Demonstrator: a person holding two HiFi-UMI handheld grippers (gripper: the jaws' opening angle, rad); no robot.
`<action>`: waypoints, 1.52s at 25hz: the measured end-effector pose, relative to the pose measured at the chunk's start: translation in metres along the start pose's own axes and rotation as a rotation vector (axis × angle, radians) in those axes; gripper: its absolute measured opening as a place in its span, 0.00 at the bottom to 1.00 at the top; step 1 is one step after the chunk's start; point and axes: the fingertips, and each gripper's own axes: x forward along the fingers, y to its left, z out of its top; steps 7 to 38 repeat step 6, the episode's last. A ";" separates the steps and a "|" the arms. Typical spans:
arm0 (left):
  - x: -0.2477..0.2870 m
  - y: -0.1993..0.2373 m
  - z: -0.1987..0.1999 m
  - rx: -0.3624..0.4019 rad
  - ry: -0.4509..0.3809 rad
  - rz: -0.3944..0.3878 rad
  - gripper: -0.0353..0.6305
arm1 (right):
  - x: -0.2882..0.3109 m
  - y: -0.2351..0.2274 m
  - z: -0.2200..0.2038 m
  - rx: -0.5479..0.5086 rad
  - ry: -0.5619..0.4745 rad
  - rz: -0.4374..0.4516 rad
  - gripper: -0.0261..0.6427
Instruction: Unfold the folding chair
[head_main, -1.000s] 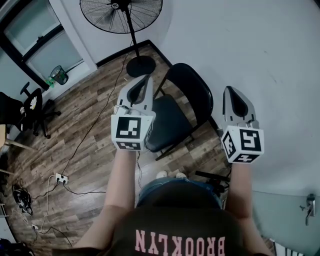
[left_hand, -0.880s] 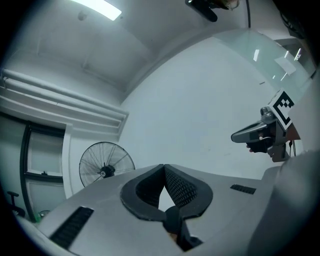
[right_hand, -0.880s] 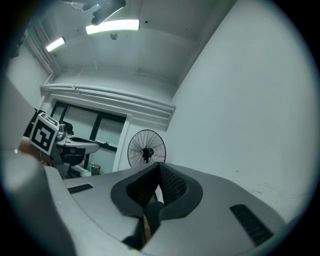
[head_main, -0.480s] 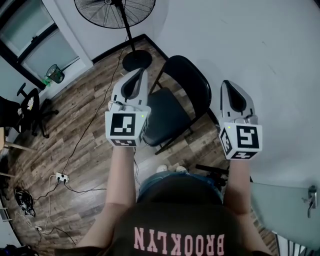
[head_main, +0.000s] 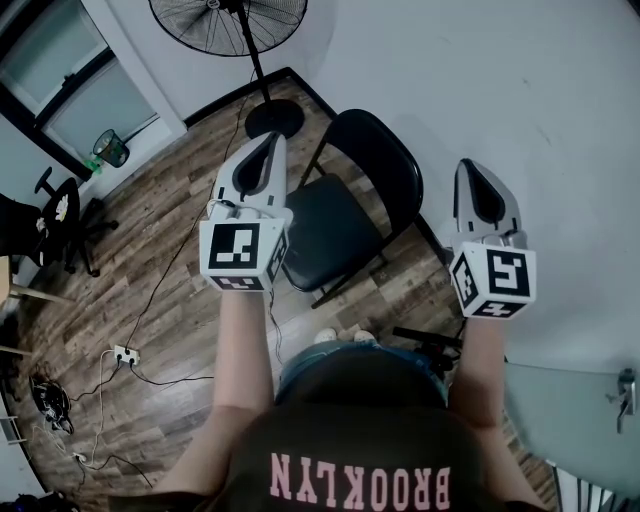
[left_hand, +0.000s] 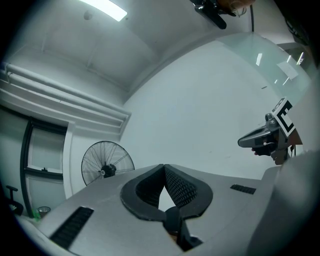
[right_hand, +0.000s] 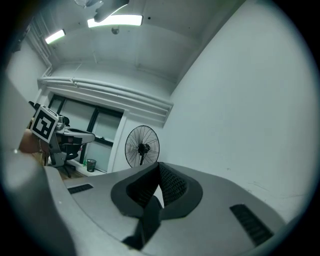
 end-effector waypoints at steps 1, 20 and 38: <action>-0.001 0.001 0.001 0.002 -0.003 0.000 0.06 | -0.002 -0.003 0.001 0.004 -0.002 -0.007 0.04; -0.006 -0.001 -0.002 0.030 0.008 -0.020 0.06 | -0.007 -0.007 0.004 0.017 -0.015 -0.023 0.04; -0.006 -0.001 -0.002 0.030 0.008 -0.020 0.06 | -0.007 -0.007 0.004 0.017 -0.015 -0.023 0.04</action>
